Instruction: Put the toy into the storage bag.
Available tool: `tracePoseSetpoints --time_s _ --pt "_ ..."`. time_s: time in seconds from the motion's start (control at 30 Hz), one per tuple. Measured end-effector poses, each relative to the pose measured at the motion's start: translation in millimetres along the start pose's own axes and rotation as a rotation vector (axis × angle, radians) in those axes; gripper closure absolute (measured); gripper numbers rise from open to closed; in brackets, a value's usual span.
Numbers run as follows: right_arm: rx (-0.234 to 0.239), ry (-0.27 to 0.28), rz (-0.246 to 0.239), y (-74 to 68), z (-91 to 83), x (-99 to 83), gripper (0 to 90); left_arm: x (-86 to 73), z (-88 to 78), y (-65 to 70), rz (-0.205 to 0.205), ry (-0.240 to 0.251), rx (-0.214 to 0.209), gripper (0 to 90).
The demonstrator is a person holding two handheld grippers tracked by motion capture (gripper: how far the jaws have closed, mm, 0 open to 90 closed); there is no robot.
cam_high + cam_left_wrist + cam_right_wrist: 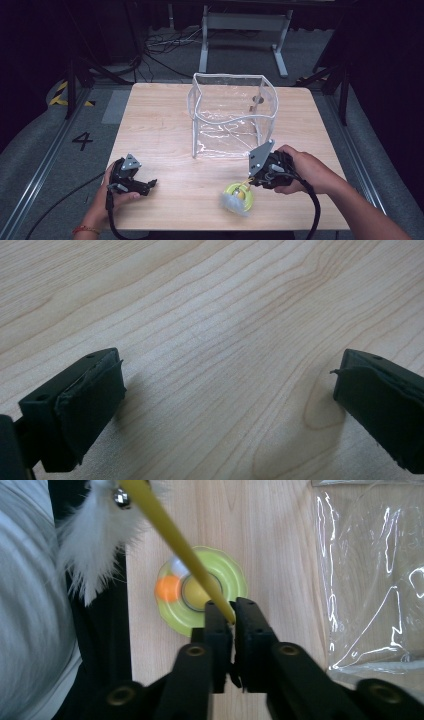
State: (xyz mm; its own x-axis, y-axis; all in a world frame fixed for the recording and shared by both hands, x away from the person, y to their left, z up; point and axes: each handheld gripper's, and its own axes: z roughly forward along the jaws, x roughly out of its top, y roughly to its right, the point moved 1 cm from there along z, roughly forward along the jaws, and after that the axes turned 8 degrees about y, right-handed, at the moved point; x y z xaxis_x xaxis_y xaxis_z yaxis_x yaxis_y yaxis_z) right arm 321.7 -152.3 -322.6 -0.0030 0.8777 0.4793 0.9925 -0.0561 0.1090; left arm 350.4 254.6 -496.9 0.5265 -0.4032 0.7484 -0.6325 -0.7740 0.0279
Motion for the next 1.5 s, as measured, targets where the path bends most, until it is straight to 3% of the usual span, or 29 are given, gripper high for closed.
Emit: tracePoseSetpoints --time_s 0.53,0.87,1.27,1.5 --pt "-0.033 -0.018 0.005 5.6 -8.7 0.9 88.6 0.0 0.0 0.0 0.0 -0.001 0.0 0.2" --pt "-0.074 0.009 0.014 11.7 -29.1 5.0 88.6 0.0 0.0 0.0 0.0 -0.001 0.0 0.3" --pt "-0.121 0.021 0.015 21.5 -50.9 20.5 88.6 0.0 0.0 0.0 0.0 0.0 -0.001 0.3" --pt "-0.164 0.058 0.008 28.0 -71.6 31.2 88.6 0.1 0.1 -0.2 0.002 0.0 -0.001 0.2"
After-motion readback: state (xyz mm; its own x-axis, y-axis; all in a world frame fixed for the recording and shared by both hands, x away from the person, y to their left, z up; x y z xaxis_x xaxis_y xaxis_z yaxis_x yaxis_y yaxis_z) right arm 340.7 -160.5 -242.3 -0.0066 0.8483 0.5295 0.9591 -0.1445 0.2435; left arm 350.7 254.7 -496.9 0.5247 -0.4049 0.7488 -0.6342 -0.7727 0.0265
